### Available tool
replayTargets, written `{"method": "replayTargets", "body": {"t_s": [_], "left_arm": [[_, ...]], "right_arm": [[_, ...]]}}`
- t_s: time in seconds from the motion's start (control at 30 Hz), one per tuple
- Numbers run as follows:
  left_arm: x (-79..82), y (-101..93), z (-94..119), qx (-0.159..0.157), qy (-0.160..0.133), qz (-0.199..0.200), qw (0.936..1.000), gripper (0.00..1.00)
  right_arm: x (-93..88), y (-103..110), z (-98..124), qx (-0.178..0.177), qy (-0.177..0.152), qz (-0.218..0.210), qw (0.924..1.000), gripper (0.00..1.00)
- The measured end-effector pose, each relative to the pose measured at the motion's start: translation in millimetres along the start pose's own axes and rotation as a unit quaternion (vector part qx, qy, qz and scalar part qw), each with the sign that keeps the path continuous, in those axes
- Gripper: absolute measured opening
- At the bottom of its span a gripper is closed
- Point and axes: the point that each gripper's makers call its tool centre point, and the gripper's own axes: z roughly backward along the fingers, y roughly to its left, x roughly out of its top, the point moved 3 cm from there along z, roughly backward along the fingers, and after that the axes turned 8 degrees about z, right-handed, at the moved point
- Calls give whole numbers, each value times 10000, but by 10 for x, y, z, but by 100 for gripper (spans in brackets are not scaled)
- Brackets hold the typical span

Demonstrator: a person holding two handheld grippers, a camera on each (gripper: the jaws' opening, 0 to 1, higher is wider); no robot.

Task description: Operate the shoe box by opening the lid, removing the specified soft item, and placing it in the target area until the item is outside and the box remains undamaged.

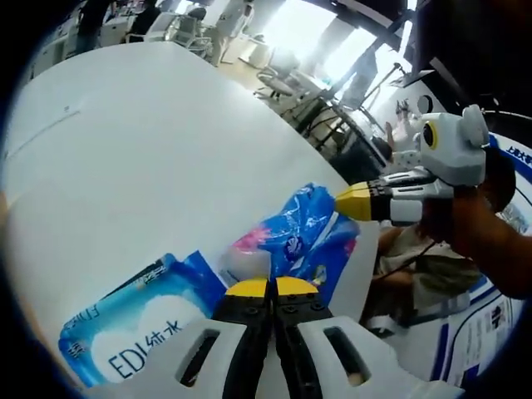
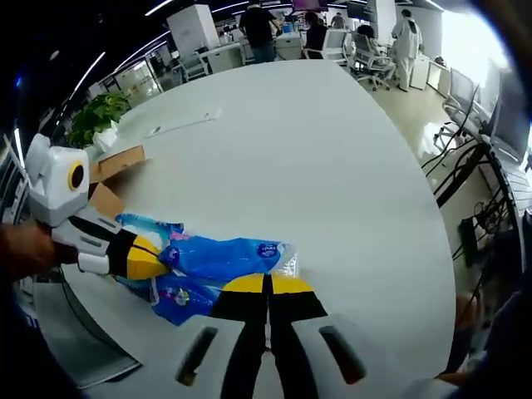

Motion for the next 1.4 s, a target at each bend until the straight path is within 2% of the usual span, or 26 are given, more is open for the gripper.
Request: {"method": "replayTargets", "body": {"t_s": [0.47, 0.63, 0.73, 0.87, 1.03, 1.23, 1.4], "left_arm": [[-3, 76, -139, 35, 47, 8, 10000, 0], [-47, 97, -155, 83, 119, -140, 9998, 0], [-35, 103, -152, 80, 102, -162, 9998, 1], [18, 116, -117, 108, 5, -242, 9996, 6], [89, 86, -66, 72, -157, -239, 9996, 18], [93, 87, 34, 50, -136, -353, 9993, 17], [148, 36, 162, 18, -254, -447, 9987, 21]], "right_arm": [[-81, -87, -132, -16, 64, 37, 10000, 0], [-86, -90, -165, -36, 25, 116, 9999, 0], [-89, -95, -173, -23, 34, 26, 10000, 0], [-82, -94, -161, 3, -13, 2, 10000, 2], [-60, -65, -141, 31, -74, -116, 9999, 11], [-33, -35, -82, -34, -153, -86, 9998, 15], [5, -21, 21, -148, -260, -61, 9995, 18]]}}
